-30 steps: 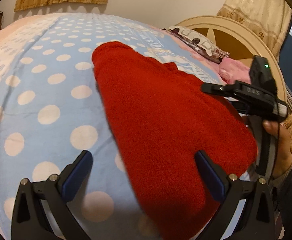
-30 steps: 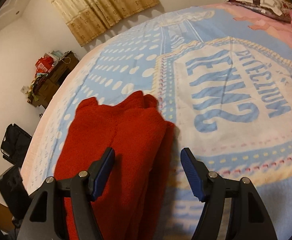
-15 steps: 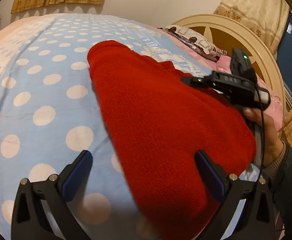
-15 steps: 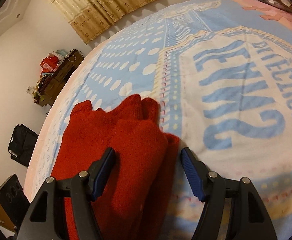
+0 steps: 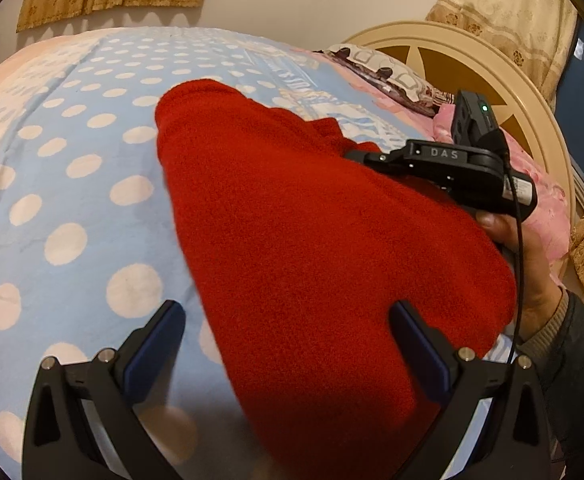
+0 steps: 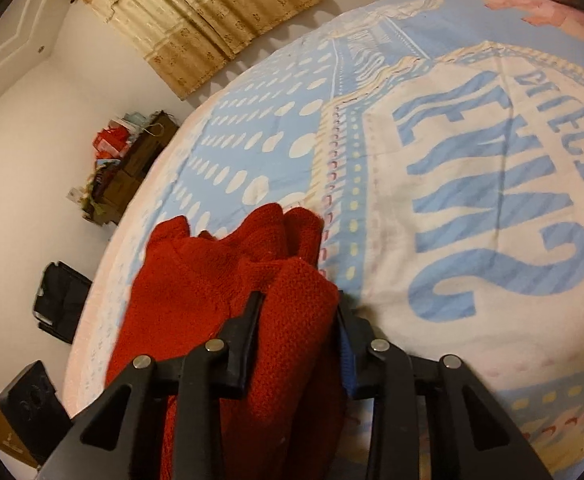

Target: Fold small clothes

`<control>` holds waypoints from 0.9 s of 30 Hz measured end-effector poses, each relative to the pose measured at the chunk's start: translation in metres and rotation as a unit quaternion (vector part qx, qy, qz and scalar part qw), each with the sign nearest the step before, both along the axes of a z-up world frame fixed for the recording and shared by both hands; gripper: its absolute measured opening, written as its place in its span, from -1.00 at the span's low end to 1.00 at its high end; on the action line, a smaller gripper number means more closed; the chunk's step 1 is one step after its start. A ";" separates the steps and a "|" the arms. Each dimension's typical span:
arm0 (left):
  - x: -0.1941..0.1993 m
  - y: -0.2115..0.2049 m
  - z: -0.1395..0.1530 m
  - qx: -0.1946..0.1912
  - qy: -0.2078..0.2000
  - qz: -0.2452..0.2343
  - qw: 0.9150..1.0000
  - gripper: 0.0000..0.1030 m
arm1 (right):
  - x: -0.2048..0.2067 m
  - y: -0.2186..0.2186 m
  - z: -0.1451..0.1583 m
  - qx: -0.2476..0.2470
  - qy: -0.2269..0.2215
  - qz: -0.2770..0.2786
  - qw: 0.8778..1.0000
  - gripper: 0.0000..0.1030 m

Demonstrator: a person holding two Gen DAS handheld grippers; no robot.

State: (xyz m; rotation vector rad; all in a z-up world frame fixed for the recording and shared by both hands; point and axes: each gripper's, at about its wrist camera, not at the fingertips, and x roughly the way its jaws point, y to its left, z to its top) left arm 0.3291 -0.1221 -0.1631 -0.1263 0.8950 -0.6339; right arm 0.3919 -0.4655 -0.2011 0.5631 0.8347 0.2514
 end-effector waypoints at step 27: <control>-0.013 -0.001 0.006 -0.007 -0.021 -0.045 0.999 0.50 | 0.001 -0.001 -0.005 -0.009 -0.018 0.015 1.000 -0.40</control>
